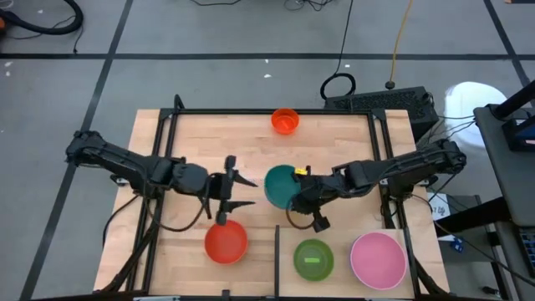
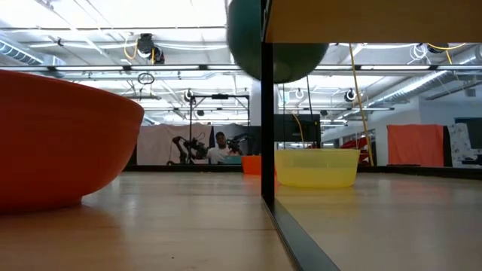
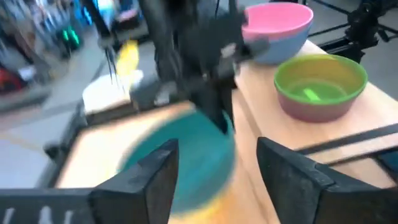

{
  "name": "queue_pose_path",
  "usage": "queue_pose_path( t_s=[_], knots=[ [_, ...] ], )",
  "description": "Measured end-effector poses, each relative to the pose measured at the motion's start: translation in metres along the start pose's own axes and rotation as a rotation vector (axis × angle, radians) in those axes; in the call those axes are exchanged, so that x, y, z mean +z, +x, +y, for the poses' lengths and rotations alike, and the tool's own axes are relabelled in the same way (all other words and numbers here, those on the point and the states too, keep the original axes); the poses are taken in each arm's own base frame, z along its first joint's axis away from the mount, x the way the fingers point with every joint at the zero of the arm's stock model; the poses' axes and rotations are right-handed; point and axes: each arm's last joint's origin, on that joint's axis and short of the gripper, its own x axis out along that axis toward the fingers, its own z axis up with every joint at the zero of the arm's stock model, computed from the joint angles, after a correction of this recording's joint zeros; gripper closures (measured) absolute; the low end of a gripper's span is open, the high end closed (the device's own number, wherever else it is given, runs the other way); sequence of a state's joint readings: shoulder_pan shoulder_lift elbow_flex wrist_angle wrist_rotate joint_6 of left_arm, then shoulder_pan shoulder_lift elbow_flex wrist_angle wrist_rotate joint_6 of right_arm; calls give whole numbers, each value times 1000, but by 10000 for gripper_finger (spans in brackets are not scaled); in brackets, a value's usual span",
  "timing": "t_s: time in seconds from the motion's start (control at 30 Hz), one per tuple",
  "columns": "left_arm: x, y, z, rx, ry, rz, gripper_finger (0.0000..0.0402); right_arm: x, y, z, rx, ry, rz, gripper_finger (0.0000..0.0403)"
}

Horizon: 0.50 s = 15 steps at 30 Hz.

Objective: Place and stack bowls onto a shelf
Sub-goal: Stack the green bowl on top of the pink bowl on the shelf

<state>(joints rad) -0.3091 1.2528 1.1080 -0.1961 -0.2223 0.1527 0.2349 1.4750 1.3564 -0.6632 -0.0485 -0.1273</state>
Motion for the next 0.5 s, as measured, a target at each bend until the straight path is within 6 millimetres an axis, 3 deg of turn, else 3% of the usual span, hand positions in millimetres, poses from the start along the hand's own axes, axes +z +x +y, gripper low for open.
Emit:
queue_pose_path(
  t_s=[0.1, 0.23, 0.5],
  knots=[
    [-9, -6, -2, 34, -85, 101, 208, 9, -18, 5, -14, 103, 54, 402],
    [-22, -10, -1, 232, -218, 225, 237, 22, -42, 16, -33, 211, 65, 402],
    [-36, -10, -10, 326, -335, 259, 271, 34, -81, 39, -80, 464, 88, 403]
  ],
)
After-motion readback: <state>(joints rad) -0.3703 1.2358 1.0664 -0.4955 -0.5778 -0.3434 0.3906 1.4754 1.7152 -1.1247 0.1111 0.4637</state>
